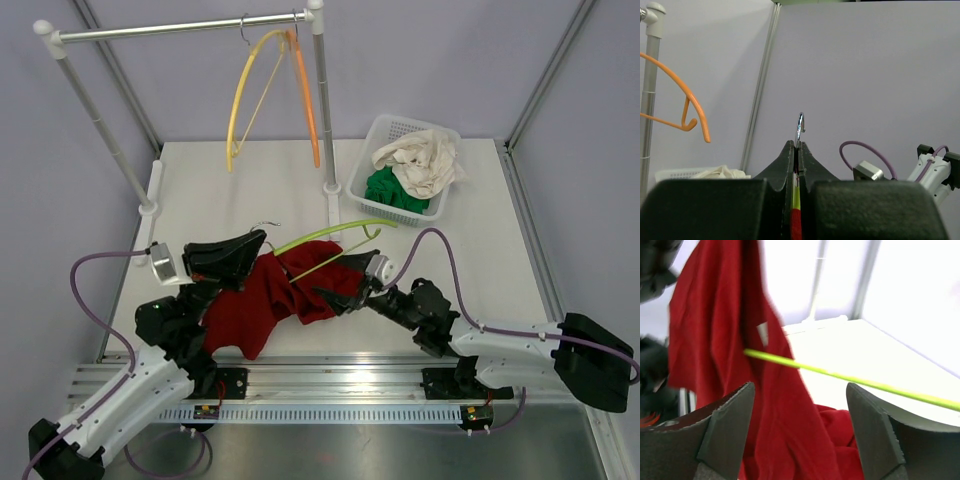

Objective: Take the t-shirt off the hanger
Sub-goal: Remove the tshirt from the hanger

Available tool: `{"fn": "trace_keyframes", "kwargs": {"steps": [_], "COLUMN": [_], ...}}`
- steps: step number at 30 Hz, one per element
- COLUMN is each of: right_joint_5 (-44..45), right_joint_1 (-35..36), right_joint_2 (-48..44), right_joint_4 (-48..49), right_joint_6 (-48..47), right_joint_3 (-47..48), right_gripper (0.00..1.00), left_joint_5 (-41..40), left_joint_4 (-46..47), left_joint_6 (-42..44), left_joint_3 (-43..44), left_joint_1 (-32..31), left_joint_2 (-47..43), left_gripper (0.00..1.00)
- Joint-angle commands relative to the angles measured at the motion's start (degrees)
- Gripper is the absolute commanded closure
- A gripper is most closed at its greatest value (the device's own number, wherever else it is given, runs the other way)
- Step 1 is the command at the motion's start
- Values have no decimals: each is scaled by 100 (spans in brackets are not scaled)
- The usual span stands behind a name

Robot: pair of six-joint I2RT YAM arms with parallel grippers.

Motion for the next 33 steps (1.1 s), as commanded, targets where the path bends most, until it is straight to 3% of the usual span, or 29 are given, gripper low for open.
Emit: {"fn": "trace_keyframes", "kwargs": {"steps": [1, 11, 18, 21, 23, 33], "right_joint_5": [1041, 2123, 2835, 3222, 3302, 3505], "right_joint_1": [49, 41, 41, 41, 41, 49], "right_joint_2": [-416, -1235, -1095, -919, -840, -559], "right_joint_4": [-186, -1699, -1769, -1664, -1567, -1198], "right_joint_6": [476, 1374, 1909, 2234, 2349, 2850], "right_joint_3": [33, 596, 798, 886, 921, 895], "right_gripper": [21, 29, 32, 38, 43, 52], "left_joint_5": [-70, 80, 290, 536, 642, 712], "left_joint_4": [-239, -849, -402, -49, 13, 285], "left_joint_6": [205, 293, 170, 100, 73, 135], "left_joint_3": [443, 611, 427, 409, 409, 207], "left_joint_1": [-7, -7, -7, -7, -7, -7], "left_joint_2": [-163, -296, -164, 2, 56, 30], "left_gripper": [100, 100, 100, 100, 100, 100]}}
